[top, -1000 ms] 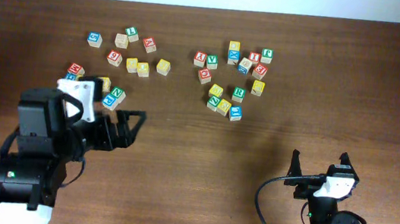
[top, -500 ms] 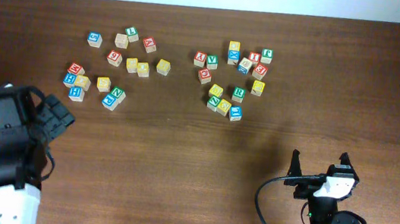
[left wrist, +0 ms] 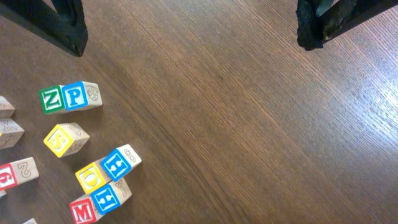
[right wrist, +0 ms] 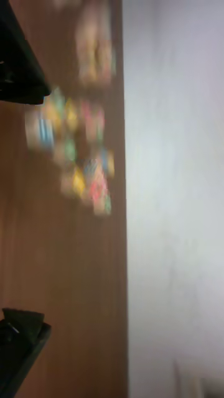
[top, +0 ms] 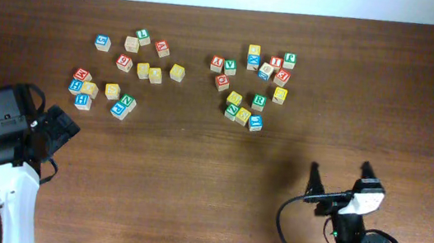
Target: Spell out RSS
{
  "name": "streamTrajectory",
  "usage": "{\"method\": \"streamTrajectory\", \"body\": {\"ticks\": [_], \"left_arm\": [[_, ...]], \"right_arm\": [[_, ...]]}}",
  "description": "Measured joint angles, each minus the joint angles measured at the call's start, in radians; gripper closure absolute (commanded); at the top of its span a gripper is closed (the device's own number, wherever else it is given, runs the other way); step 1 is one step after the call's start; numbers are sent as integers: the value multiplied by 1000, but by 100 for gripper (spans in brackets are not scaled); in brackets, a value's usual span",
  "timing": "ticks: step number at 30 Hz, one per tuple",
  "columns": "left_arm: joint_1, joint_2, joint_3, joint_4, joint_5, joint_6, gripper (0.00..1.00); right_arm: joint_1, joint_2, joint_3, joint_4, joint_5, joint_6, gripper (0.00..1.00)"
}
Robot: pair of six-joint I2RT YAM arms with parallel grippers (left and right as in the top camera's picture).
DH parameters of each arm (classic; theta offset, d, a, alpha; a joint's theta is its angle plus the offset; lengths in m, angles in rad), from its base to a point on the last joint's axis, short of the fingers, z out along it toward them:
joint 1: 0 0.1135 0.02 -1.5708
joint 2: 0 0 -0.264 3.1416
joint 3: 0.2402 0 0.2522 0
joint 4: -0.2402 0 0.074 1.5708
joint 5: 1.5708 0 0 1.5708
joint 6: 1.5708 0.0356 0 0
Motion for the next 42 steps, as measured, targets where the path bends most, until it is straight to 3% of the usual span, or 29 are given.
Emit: {"method": "streamTrajectory", "body": {"ticks": [4,7,9,12,13,15,19,24,30,34,38,42], "left_arm": [[0,0,0,0,3,0,1],[0,0,0,0,3,0,1],[0,0,0,-1,3,0,1],[0,0,0,-2,4,0,1],[0,0,0,-2,4,0,1],[0,0,0,-2,4,0,1],[0,0,0,-1,4,0,1],[0,0,0,-3,7,0,1],[0,1,0,-3,7,0,1],[0,1,0,-3,7,0,1],[0,1,0,-3,7,0,1],[0,1,0,-3,7,0,1]], "right_arm": [[0,0,0,25,-350,201,2],[0,1,0,113,-474,356,2],[0,2,0,231,-519,442,2],[0,5,0,605,-553,559,2],[0,0,9,798,-546,602,2],[0,-2,30,861,-522,629,2],[0,12,191,689,-449,593,2],[0,172,604,207,-417,295,2],[0,592,1126,-385,-436,57,2],[0,955,1455,-801,-476,-21,2],[0,1199,1612,-969,-641,-37,2],[4,1368,1636,-927,-842,-23,1]]}}
